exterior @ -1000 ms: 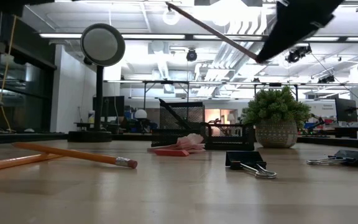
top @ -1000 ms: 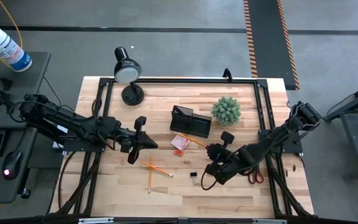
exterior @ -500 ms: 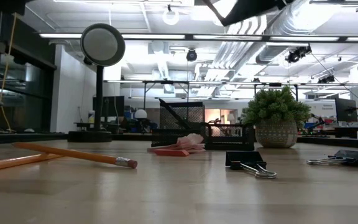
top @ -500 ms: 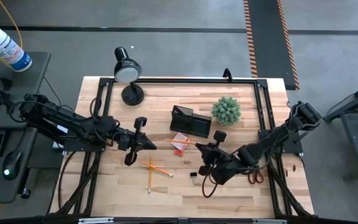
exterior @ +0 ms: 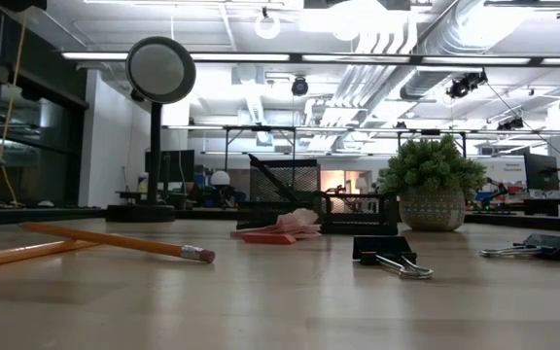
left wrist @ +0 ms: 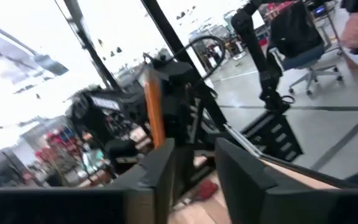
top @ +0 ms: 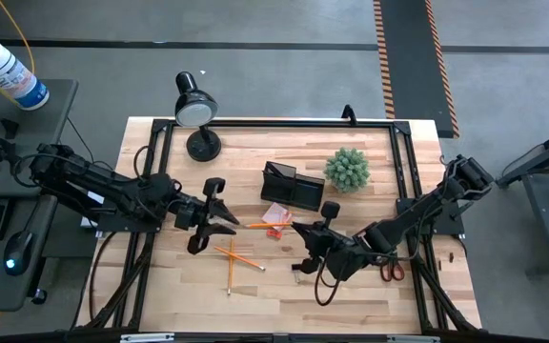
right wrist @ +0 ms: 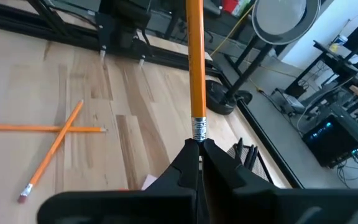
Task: Pick and place office supplies into organizer
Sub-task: Put the right orange pencil into the black desk organizer
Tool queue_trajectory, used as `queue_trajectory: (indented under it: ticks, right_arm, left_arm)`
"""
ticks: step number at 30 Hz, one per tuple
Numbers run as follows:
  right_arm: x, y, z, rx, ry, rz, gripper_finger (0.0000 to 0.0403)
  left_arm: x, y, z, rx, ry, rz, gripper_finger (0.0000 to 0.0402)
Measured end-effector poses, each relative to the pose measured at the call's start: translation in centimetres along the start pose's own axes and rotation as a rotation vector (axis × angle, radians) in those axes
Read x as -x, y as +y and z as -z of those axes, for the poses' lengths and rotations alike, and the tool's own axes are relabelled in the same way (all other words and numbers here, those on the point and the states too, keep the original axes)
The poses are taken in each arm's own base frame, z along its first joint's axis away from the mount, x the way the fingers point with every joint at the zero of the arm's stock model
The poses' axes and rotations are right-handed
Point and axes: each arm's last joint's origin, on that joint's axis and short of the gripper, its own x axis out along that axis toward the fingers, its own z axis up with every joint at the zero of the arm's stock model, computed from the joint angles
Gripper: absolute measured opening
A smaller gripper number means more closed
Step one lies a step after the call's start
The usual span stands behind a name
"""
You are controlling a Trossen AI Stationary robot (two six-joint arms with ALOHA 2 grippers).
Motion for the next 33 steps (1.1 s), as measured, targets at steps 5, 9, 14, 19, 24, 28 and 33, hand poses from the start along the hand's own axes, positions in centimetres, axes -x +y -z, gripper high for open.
queue_trajectory:
  ticks: [5, 9, 14, 19, 24, 28, 33]
  right_arm:
    - [-0.5, -0.3, -0.6, -0.006, -0.032, -0.013, 0.0000]
    - [-1.1, -0.7, -0.9, 0.005, -0.040, -0.017, 0.0000]
    - [-1.9, -1.3, -0.9, 0.004, -0.030, -0.017, 0.0000]
    - [-2.2, -1.5, -0.8, 0.000, -0.026, -0.020, 0.0000]
    - [-2.2, -1.5, -0.8, 0.010, -0.027, -0.032, 0.0000]
    - [-2.2, -1.5, -1.0, 0.008, -0.036, -0.036, 0.0000]
    - [-2.2, -1.4, -1.2, 0.021, -0.057, -0.062, 0.0000]
  left_arm:
    - [-0.9, 0.4, -0.3, -0.025, -0.004, -0.027, 0.0168]
    - [-2.0, 0.6, -0.2, -0.028, -0.010, -0.029, 0.0196]
    - [-3.1, 0.7, -0.1, -0.032, -0.029, -0.013, 0.0206]
    - [-3.9, 0.6, 0.0, -0.030, -0.030, 0.016, 0.0197]
    - [-4.4, 0.7, -0.1, -0.045, -0.059, 0.025, 0.0182]
    - [-4.4, 0.8, -0.2, -0.055, -0.065, 0.021, 0.0174]
    - [-4.4, 0.9, -0.3, -0.075, -0.079, 0.012, 0.0173]
